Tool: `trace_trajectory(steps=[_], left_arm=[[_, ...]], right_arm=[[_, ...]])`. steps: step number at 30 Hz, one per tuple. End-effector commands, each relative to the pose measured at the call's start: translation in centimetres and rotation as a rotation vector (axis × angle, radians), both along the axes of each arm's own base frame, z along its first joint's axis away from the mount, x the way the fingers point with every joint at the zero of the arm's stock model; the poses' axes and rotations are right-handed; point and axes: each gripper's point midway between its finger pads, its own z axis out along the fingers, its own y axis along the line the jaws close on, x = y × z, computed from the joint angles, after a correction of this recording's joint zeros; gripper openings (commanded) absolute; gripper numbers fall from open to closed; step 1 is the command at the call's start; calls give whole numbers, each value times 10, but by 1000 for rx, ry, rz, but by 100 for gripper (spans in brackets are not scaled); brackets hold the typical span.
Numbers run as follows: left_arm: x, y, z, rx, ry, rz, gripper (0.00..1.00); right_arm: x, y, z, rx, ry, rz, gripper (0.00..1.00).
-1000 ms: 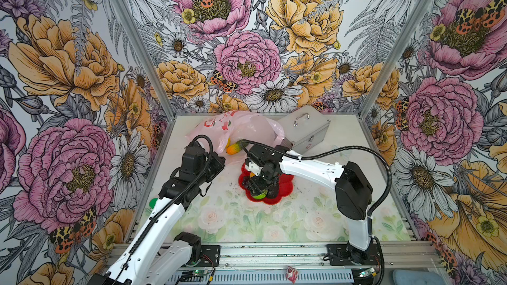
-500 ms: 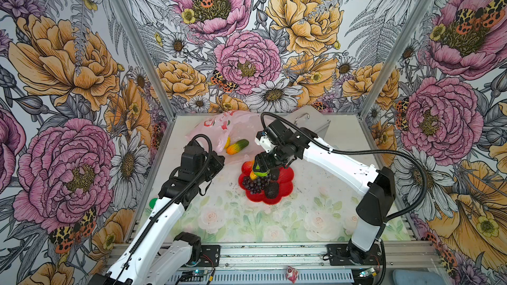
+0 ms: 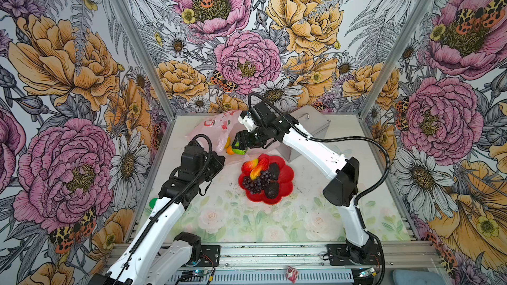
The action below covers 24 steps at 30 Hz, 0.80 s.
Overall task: Place the fruits into the plastic bag
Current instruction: Pick up the fruit from the plate, then place the fruit in the plastic bag.
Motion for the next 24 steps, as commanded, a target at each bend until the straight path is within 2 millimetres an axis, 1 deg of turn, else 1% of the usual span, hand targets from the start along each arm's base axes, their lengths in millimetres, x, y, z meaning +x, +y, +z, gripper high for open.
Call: trace_trajectory(steps=[1, 2, 8, 12, 17, 21, 24], left_arm=[[3, -2, 4, -12, -21, -11, 0], [3, -2, 4, -12, -20, -10, 0], [5, -2, 2, -18, -14, -8, 0], [5, -4, 2, -19, -12, -14, 0], [4, -3, 0, -20, -11, -12, 0], [2, -2, -1, -21, -11, -9, 0], [2, -2, 0, -23, -12, -7, 0]], right_arm=[[16, 8, -1, 21, -3, -34, 53], [19, 11, -9, 18, 10, -39, 53], [31, 26, -42, 35, 87, -69, 54], [36, 30, -58, 40, 126, -85, 55], [44, 29, -76, 45, 171, -117, 59], [51, 28, -79, 55, 178, -137, 65], [55, 29, -69, 76, 161, -144, 69]])
